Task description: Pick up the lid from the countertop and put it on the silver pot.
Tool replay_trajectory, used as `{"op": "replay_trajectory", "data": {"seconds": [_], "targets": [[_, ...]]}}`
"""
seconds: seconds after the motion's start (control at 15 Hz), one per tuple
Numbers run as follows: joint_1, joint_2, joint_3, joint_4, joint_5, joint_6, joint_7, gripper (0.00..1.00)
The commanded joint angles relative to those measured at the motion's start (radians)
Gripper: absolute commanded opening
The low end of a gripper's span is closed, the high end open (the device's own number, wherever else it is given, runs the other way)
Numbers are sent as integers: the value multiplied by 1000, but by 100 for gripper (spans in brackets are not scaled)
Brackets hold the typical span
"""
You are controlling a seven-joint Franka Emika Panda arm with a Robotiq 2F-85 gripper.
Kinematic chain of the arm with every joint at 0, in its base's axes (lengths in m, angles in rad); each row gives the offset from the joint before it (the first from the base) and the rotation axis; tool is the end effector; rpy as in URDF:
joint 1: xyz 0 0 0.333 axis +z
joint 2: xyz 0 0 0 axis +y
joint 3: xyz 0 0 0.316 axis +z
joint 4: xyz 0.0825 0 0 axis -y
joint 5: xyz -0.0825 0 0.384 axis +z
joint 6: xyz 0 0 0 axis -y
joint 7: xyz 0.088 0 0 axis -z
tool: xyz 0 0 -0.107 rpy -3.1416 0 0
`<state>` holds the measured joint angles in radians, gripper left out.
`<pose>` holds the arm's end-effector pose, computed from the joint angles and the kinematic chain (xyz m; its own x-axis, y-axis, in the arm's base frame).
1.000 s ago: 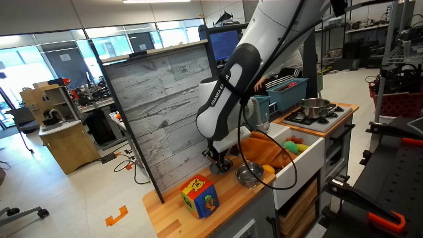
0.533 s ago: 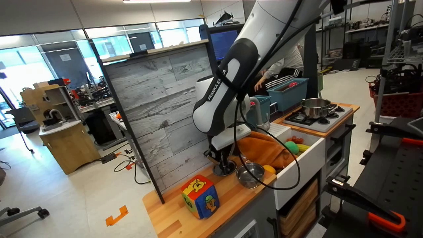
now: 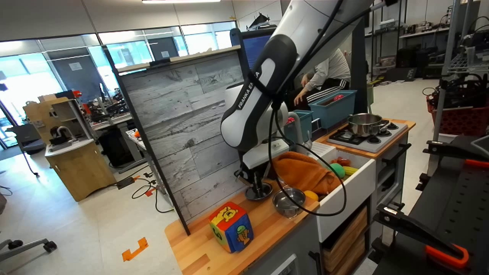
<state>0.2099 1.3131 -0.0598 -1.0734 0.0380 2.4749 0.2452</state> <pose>0.7366 0.1262 0.0127 0.9926 -0.0760 0.0949 -0.0771 -0.9970 0.0090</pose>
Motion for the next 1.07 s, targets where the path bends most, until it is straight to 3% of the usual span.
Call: {"op": "replay_trajectory", "data": {"seconds": [0.0,0.27,0.8,1.0], "targets": [[-25,-88,55,-109,25,-68,-50,5],[-36,-148,78,-198,18,-99,-57,5],[-20,-247,37,-336,-21,53,-32,5],[-22,-294,37,-381,-27,-77,-37,5]]}}
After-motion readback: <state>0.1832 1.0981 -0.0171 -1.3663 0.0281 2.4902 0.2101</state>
